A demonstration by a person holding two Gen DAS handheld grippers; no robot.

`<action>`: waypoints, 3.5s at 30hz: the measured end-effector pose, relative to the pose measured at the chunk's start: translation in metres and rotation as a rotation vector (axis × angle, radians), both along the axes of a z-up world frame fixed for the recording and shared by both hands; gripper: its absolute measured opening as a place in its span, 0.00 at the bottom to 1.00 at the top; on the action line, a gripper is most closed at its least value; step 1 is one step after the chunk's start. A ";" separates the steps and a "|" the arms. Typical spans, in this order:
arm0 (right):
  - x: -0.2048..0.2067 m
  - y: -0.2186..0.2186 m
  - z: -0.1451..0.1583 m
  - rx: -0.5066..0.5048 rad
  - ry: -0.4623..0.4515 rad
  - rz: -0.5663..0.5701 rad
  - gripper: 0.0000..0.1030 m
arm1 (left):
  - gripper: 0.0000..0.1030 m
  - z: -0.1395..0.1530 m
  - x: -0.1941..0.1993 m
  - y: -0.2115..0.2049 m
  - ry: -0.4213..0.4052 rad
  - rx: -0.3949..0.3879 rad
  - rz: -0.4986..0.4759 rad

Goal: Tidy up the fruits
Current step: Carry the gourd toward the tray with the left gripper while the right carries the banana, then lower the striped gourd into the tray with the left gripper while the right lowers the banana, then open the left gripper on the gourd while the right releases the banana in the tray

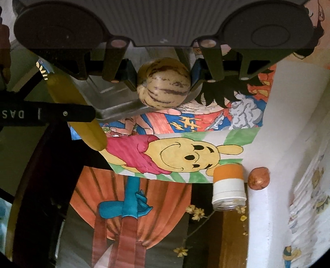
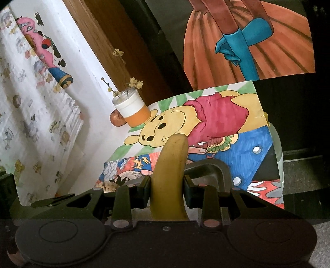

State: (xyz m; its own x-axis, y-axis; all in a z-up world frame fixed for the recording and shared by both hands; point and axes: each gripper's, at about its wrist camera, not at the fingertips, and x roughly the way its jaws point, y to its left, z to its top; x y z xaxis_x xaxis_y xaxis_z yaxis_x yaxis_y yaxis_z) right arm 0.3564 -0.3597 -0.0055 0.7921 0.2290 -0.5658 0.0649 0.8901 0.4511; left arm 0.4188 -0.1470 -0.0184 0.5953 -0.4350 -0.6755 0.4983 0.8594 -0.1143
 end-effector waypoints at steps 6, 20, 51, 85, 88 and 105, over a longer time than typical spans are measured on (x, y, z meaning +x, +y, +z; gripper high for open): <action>0.003 0.004 -0.006 -0.045 0.011 0.028 0.34 | 0.56 -0.004 -0.006 -0.007 -0.030 0.019 -0.065; 0.012 0.009 -0.016 -0.208 0.008 0.126 0.34 | 0.56 -0.018 -0.008 -0.013 -0.033 0.074 -0.145; 0.019 0.018 -0.018 -0.309 0.050 0.238 0.41 | 0.58 -0.017 -0.004 -0.013 -0.056 0.118 -0.232; 0.000 0.009 -0.001 -0.306 -0.015 0.140 0.85 | 0.88 -0.001 -0.012 0.019 -0.092 0.033 -0.119; -0.001 0.008 -0.001 -0.305 -0.017 0.128 0.89 | 0.92 -0.002 -0.011 0.025 -0.092 0.012 -0.081; -0.005 0.009 -0.001 -0.281 -0.008 0.108 0.99 | 1.00 -0.003 -0.016 0.042 -0.086 -0.055 0.086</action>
